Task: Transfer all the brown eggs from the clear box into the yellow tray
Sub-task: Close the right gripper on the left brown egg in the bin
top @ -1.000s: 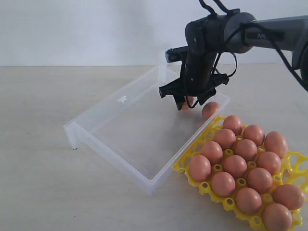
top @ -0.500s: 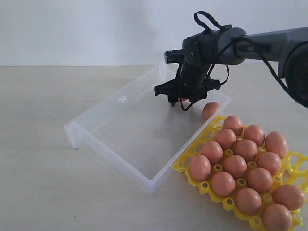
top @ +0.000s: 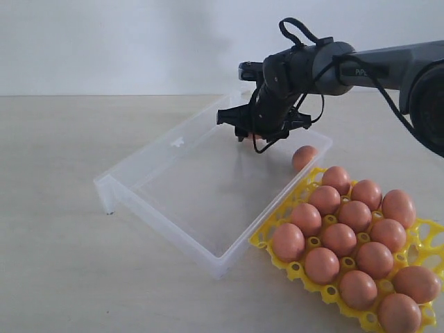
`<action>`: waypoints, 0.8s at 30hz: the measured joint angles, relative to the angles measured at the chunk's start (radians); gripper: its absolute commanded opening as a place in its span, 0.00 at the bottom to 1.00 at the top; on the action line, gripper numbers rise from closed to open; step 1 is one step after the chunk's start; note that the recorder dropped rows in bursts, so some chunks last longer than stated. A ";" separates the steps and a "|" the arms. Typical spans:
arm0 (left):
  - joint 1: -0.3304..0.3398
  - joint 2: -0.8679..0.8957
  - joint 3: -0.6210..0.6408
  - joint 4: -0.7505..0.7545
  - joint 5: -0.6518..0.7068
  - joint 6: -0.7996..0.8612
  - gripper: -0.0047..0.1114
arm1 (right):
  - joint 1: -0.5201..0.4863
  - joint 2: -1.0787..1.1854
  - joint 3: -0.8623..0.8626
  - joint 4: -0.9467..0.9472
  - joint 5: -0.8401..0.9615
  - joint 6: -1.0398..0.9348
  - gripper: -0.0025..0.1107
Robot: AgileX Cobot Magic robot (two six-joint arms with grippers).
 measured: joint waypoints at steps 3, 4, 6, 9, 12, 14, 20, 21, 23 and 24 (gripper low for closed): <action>0.000 0.000 0.000 0.000 0.000 0.000 0.08 | 0.000 0.000 0.000 0.000 0.004 0.000 0.17; 0.000 0.000 0.000 0.000 0.000 0.000 0.08 | 0.000 0.000 0.000 0.000 0.004 0.000 0.12; 0.000 0.000 0.000 0.000 0.000 0.000 0.08 | 0.000 0.000 0.000 0.000 0.010 0.000 0.02; 0.000 0.000 0.000 0.000 0.000 0.000 0.08 | 0.000 0.000 0.000 0.000 0.027 0.000 0.02; 0.000 0.000 0.000 0.000 0.000 0.000 0.08 | 0.000 0.000 0.000 -0.002 0.056 -0.012 0.02; 0.000 0.000 0.000 0.000 0.000 0.000 0.08 | 0.000 0.000 0.000 -0.002 0.079 -0.039 0.02; 0.000 0.000 0.000 0.000 0.000 0.000 0.08 | 0.000 -0.037 0.000 0.004 0.135 -0.253 0.05; 0.000 0.000 0.000 0.000 0.000 0.000 0.08 | 0.000 -0.051 0.000 0.007 0.137 -0.287 0.09; 0.000 0.000 0.000 0.000 0.000 0.000 0.08 | 0.000 -0.080 0.000 0.007 0.141 -0.343 0.19; 0.000 0.000 0.000 0.000 0.000 0.000 0.08 | 0.000 -0.096 0.000 0.011 0.141 -0.372 0.27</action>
